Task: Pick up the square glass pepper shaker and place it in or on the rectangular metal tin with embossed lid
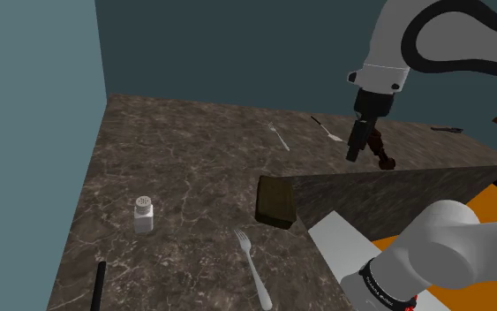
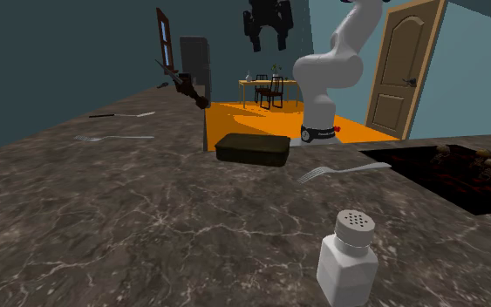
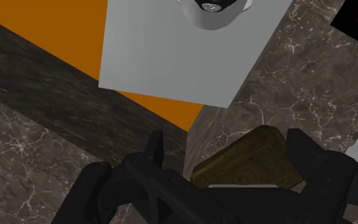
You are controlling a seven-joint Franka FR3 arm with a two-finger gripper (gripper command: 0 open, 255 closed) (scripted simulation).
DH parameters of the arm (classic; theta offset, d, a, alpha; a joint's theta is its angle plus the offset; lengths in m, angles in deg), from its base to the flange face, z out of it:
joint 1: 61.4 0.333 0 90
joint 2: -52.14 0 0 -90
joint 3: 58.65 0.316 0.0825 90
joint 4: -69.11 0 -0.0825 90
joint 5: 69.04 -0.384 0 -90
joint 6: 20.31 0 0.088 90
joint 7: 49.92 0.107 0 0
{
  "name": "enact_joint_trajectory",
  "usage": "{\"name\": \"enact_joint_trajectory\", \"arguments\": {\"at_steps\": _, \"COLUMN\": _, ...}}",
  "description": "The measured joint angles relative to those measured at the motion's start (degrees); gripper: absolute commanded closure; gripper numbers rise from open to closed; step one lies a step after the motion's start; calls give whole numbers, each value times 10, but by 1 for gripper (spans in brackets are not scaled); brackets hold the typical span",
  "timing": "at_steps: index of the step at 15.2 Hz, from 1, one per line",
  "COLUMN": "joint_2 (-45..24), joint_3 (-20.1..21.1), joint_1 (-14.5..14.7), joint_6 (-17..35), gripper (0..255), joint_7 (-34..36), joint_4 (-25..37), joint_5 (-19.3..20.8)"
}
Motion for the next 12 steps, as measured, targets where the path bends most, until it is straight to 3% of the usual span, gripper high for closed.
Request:
{"name": "enact_joint_trajectory", "arguments": {"at_steps": 4, "joint_2": -27, "joint_3": 23, "joint_1": 9, "joint_6": 21, "gripper": 0, "joint_7": 23, "joint_4": 6, "joint_5": -19}}
{"name": "enact_joint_trajectory", "arguments": {"at_steps": 12, "joint_2": -150, "joint_3": 103, "joint_1": 37, "joint_6": 97, "gripper": 0, "joint_7": 105, "joint_4": 57, "joint_5": -71}}
